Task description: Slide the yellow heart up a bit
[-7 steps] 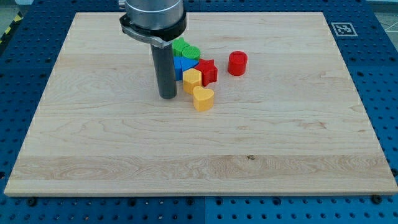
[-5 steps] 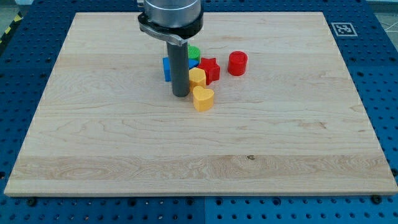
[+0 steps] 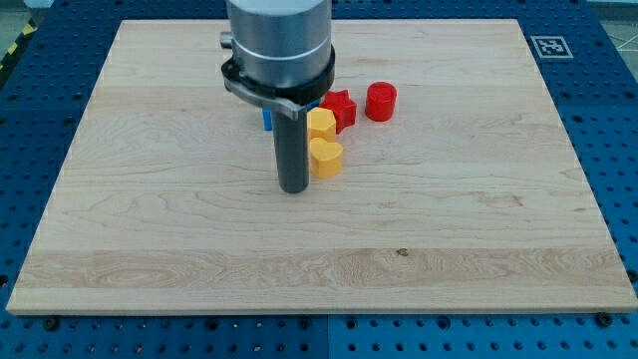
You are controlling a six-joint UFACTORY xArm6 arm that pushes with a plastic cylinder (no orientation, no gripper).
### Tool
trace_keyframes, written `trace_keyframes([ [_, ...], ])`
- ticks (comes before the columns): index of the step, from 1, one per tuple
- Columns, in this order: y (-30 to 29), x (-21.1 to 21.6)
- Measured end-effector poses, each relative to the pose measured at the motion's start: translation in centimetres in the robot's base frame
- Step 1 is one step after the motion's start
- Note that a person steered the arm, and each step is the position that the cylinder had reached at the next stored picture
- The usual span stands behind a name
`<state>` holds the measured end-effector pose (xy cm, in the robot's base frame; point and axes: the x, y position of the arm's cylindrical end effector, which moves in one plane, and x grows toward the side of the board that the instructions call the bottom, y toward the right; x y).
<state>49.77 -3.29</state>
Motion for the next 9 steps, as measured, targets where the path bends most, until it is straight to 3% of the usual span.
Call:
trace_keyframes([
  [9,4.2,-2.0],
])
